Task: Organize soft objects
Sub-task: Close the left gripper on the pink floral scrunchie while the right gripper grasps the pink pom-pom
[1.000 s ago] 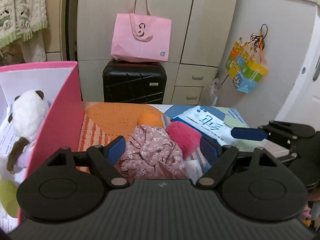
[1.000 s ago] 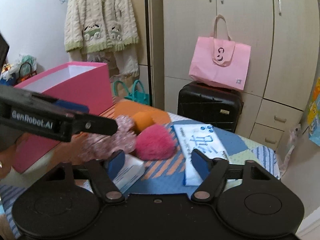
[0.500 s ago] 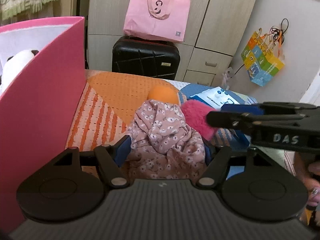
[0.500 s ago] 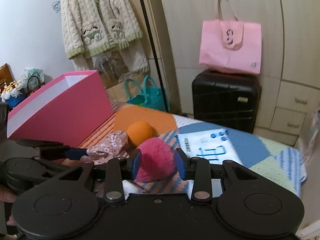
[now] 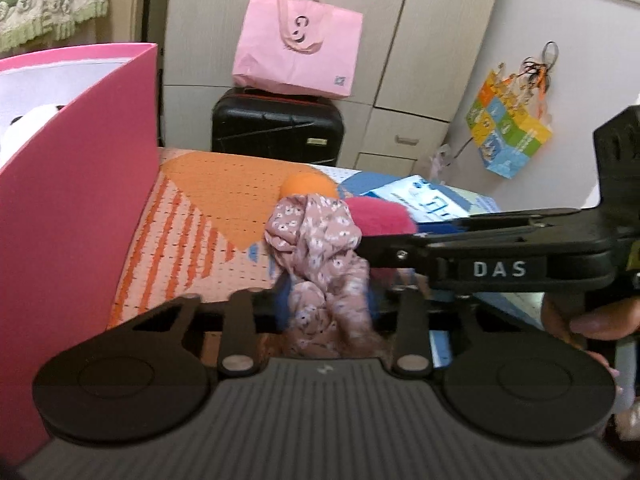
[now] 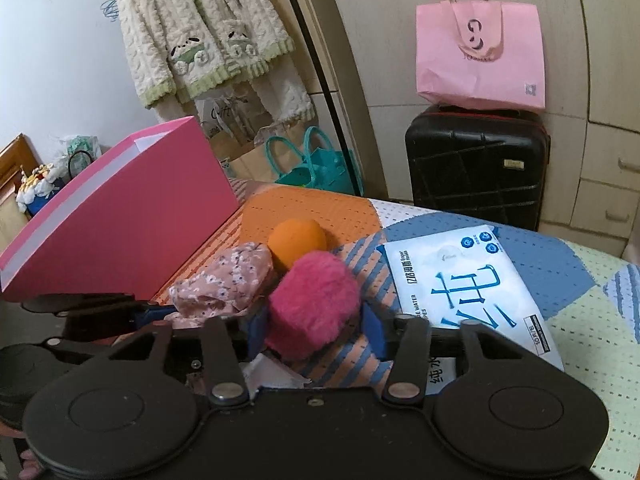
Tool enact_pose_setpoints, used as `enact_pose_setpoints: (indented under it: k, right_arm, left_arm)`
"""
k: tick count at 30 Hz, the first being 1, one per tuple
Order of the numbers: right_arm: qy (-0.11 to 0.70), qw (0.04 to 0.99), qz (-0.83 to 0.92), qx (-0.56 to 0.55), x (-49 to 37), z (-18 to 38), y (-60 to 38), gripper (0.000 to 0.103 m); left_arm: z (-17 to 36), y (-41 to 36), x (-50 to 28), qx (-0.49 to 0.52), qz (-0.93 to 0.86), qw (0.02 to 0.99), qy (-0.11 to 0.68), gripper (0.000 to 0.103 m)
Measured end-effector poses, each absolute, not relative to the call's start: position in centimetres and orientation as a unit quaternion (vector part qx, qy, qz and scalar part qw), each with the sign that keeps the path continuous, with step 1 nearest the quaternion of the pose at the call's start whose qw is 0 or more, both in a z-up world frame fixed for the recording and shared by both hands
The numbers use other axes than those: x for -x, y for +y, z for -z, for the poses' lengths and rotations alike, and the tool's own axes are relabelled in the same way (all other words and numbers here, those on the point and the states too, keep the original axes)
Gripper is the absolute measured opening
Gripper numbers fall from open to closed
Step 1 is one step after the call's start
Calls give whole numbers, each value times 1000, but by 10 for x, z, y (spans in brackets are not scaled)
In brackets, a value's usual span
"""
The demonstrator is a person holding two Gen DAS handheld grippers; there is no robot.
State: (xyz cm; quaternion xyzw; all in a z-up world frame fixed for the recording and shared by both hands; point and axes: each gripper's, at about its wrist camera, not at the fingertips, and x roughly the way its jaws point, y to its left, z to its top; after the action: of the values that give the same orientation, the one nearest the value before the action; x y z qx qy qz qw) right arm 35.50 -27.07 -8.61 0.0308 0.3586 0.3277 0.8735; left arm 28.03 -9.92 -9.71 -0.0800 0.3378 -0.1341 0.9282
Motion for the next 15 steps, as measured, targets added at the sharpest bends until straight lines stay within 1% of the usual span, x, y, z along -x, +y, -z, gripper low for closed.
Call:
enact_pose_setpoints:
  k: [1, 4, 15]
  right_arm:
    - [353, 875, -329, -28, -352, 85, -270, 42]
    - [333, 888, -318, -6, -342, 80, -270, 41]
    - [291, 918, -270, 1, -302, 62, -285, 41]
  left_arm:
    - [97, -99, -279, 82, 138, 928, 337, 23]
    - [97, -95, -277, 92, 143, 927, 334, 21]
    - [90, -88, -259, 105, 143, 932, 315, 21]
